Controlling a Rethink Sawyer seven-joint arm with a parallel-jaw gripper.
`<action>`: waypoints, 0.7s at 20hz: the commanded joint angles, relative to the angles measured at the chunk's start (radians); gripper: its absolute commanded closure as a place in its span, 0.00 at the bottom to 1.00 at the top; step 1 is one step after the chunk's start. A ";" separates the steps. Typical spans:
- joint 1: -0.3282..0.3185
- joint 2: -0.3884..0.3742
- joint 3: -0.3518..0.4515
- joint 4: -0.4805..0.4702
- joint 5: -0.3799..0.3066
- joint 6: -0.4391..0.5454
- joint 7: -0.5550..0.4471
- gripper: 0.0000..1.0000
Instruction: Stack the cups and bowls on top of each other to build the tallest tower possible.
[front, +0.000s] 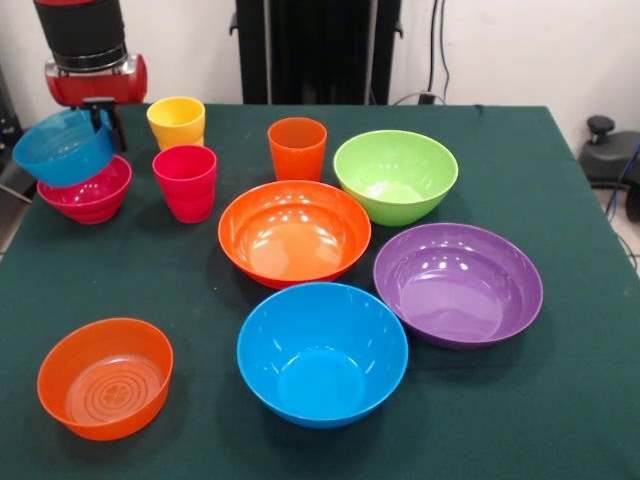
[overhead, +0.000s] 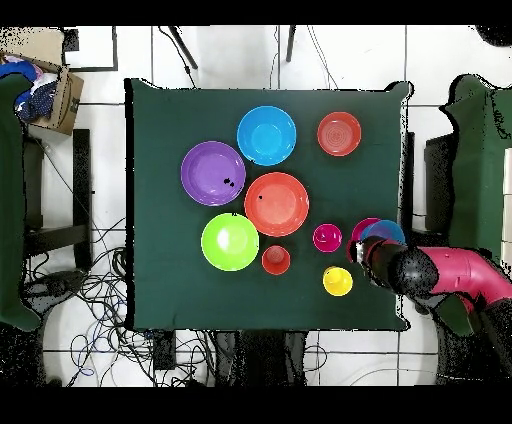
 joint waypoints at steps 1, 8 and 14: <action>0.048 0.020 0.032 -0.025 -0.051 -0.004 -0.222 1.00; 0.049 0.023 0.032 -0.026 -0.054 -0.007 -0.218 1.00; 0.053 0.022 0.034 -0.028 -0.051 -0.005 -0.212 1.00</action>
